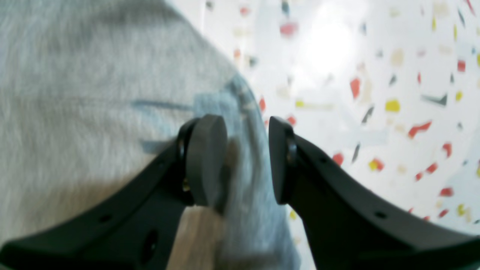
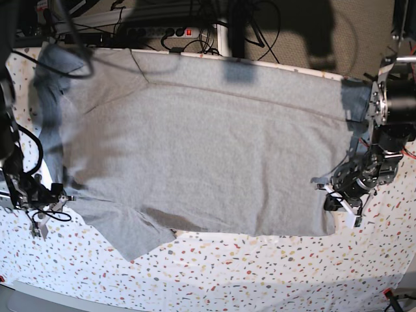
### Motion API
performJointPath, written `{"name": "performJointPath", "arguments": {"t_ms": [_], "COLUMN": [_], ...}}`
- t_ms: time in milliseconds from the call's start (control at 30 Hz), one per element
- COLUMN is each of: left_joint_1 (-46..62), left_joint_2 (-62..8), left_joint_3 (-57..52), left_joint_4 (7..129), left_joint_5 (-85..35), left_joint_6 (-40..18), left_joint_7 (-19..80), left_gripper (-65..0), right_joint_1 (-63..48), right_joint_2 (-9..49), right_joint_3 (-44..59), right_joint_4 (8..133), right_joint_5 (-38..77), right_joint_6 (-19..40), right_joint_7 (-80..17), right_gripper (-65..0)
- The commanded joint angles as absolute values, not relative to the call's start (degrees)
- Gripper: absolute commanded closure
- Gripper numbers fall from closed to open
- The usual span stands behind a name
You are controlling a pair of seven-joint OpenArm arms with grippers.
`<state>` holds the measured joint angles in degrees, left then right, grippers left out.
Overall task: Fold the T-shirt properly
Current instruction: 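Grasp the shirt's side edges near the hem with both grippers, then hold the side edges and adjust grip with both grippers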
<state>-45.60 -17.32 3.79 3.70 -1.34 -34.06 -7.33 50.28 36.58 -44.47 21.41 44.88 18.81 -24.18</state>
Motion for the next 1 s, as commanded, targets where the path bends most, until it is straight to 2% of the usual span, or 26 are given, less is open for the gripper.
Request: {"name": "performJointPath", "arguments": {"t_ms": [0, 133, 233, 667, 833, 967], "left_joint_1": [-47.29, -47.29, -47.29, -47.29, -47.29, -47.29], "left_joint_2": [-17.80, -17.80, -17.82, -17.80, -17.80, -17.82], "left_joint_3": [3.79, 3.79, 3.79, 3.79, 3.79, 3.79], "left_joint_4": [4.19, 4.19, 4.19, 4.19, 4.19, 4.19], "left_joint_5": [-1.50, -1.50, -1.50, -1.50, -1.52, -1.52], "left_joint_6": [-34.26, -34.26, -34.28, -34.26, -34.28, -34.28], "left_joint_7": [-7.40, -7.42, -7.40, -7.40, -7.81, -7.79], "left_gripper": [0.0, 0.0, 0.0, 0.0, 0.0, 0.0], "right_joint_1": [53.60, 57.34, 58.06, 57.69, 56.29, 56.16], "right_joint_2": [36.16, 31.11, 29.63, 31.18, 31.29, 31.79], "right_joint_3": [-44.34, -44.31, -44.27, -44.27, -44.27, -44.27], "right_joint_4": [19.14, 10.09, 7.46, 6.94, 6.94, 6.94], "right_joint_5": [43.72, 33.04, 30.59, 31.90, 31.90, 31.92], "right_joint_6": [18.92, 18.90, 18.90, 19.05, 23.51, 25.34], "right_joint_7": [-22.50, -19.68, -19.51, -20.84, -19.94, -17.91], "right_gripper": [-23.6, -23.6, -23.6, -23.6, -23.7, -32.5]}}
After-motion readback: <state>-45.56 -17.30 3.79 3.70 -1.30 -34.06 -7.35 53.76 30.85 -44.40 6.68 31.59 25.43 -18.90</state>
